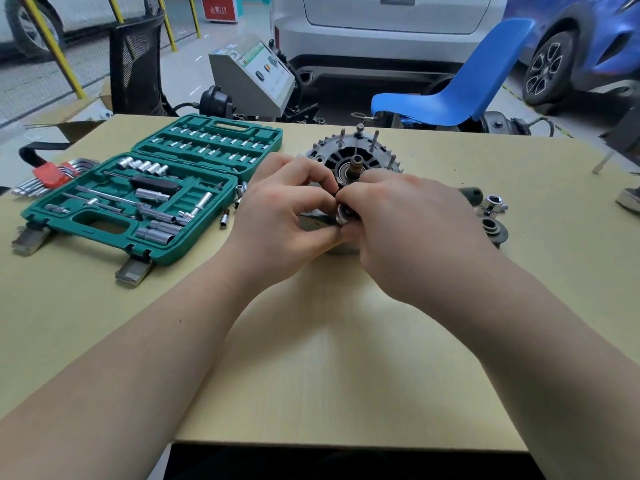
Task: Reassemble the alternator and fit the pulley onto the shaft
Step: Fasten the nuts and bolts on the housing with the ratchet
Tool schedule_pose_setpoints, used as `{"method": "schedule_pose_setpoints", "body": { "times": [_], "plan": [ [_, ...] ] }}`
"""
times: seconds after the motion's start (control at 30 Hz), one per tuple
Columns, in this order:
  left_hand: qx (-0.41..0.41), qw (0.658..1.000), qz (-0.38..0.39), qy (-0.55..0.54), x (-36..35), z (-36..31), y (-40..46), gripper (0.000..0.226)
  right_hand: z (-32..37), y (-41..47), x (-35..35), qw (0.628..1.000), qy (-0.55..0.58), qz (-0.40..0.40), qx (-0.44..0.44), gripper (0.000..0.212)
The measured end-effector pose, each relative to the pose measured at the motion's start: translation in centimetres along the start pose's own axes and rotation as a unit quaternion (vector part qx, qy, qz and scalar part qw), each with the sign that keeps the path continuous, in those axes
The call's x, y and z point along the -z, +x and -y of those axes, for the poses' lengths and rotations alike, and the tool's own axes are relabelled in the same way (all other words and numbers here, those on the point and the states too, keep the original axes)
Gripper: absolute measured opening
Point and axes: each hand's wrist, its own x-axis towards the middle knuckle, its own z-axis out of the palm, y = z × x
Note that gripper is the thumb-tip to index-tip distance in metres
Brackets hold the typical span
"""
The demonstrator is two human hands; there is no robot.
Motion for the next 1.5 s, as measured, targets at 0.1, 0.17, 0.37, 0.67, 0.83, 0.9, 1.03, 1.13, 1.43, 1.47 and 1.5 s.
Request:
{"method": "schedule_pose_setpoints", "body": {
  "times": [0.1, 0.17, 0.37, 0.67, 0.83, 0.9, 1.03, 1.13, 1.43, 1.47, 1.5],
  "plan": [
    [-0.001, 1.000, -0.001, 0.007, 0.0, 0.0, 0.0, 0.026, -0.2, 0.1, -0.1, 0.999, 0.019, 0.005, -0.028, 0.013],
    [-0.007, 1.000, -0.003, 0.008, 0.0, 0.0, 0.0, 0.028, -0.1, -0.1, -0.4, 0.999, 0.025, 0.005, -0.045, 0.030],
    [-0.001, 1.000, 0.002, -0.001, 0.0, 0.1, 0.0, 0.020, -0.2, -0.3, -0.7, 0.999, 0.003, -0.032, -0.020, 0.020],
    [-0.010, 1.000, 0.007, 0.004, 0.2, 0.2, -0.1, 0.029, -0.8, -0.3, -1.4, 0.995, 0.079, -0.042, -0.034, 0.031],
    [-0.012, 1.000, 0.007, -0.005, 0.1, 0.3, -0.1, 0.022, -0.7, -0.5, -1.8, 0.989, 0.122, -0.056, -0.057, 0.037],
    [-0.010, 1.000, 0.005, -0.007, 0.1, 0.3, -0.1, 0.019, -0.6, -0.6, -1.6, 0.992, 0.087, -0.065, -0.056, 0.033],
    [-0.010, 1.000, 0.000, -0.001, 0.1, 0.1, -0.1, 0.013, -0.8, -0.5, -0.8, 0.997, 0.033, -0.064, -0.020, 0.012],
    [-0.014, 1.000, -0.009, 0.002, 0.0, 0.0, -0.2, 0.017, -1.1, -0.2, -0.5, 0.998, 0.038, -0.053, -0.026, 0.014],
    [-0.007, 1.000, -0.006, -0.014, 0.1, 0.3, -0.1, 0.017, -0.8, -0.5, -1.1, 0.997, 0.041, -0.069, -0.017, 0.022],
    [-0.009, 1.000, -0.005, -0.014, 0.1, 0.3, -0.1, 0.014, -0.9, -0.5, -1.0, 0.997, 0.040, -0.069, -0.009, 0.014],
    [-0.011, 1.000, -0.006, -0.013, 0.0, 0.3, -0.1, 0.013, -1.0, -0.4, -0.9, 0.997, 0.038, -0.069, -0.002, 0.011]
  ]
}}
